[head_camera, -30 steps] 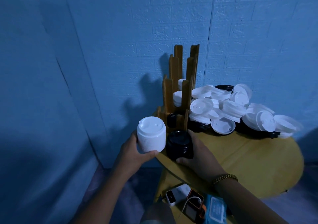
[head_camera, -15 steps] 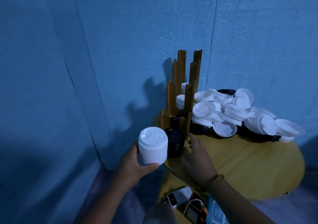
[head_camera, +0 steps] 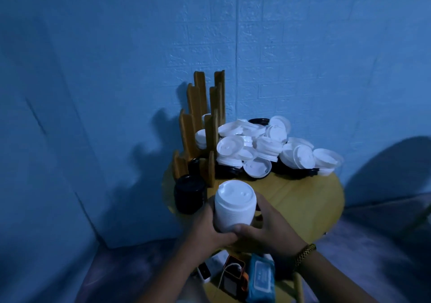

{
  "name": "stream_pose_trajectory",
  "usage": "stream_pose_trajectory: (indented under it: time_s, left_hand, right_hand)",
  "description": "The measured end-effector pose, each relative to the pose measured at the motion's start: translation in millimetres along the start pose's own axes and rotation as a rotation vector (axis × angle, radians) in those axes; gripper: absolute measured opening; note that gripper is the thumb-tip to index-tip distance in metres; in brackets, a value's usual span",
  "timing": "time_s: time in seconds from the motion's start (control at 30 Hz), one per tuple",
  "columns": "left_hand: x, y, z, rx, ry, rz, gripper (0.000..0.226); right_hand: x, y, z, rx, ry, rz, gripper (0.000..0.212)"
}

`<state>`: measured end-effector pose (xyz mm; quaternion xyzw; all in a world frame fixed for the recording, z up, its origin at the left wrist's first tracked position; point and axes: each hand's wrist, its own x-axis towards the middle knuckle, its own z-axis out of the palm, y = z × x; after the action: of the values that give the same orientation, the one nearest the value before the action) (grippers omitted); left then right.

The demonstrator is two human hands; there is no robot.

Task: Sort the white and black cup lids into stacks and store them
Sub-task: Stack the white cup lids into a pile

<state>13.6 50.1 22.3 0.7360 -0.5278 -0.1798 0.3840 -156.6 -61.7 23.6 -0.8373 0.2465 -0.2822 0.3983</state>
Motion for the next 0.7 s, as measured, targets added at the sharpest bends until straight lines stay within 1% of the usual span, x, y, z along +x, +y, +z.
stream_pose_trajectory:
  time_s: [0.17,0.3,0.47,0.53,0.6,0.63,0.7]
  left_hand:
    - [35.8,15.2,34.8,0.034,-0.059,-0.016,0.097]
    - [64.4,14.0,49.5,0.063,-0.102,-0.008,0.105]
    - [92.2,5.9,48.6,0.146,-0.133,-0.009,0.112]
    - [99.0,0.1,47.0,0.157,-0.142,-0.019,0.115]
    - [102.6,-6.3,45.7,0.112,-0.15,-0.034,0.122]
    - [103.9,-9.6,45.2,0.067,-0.155,-0.032,0.125]
    - [104.0,-13.8,44.9,-0.021,-0.163,-0.007,0.127]
  right_hand:
    - [3.1,28.0,-31.6,-0.055,0.038,0.058,0.082]
    - [16.5,44.5,-45.7,-0.125,0.042,0.104,0.079]
    - [36.3,60.7,-47.5,-0.205,0.018,0.126,0.085]
    - [45.6,61.7,-47.9,-0.241,-0.032,0.108,0.087]
    - [51.6,58.7,-55.3,-0.251,-0.082,0.102,0.093]
    - [53.9,55.6,-61.9,-0.241,-0.069,0.106,0.092]
    - [59.5,45.5,-76.4,-0.192,0.061,0.103,0.084]
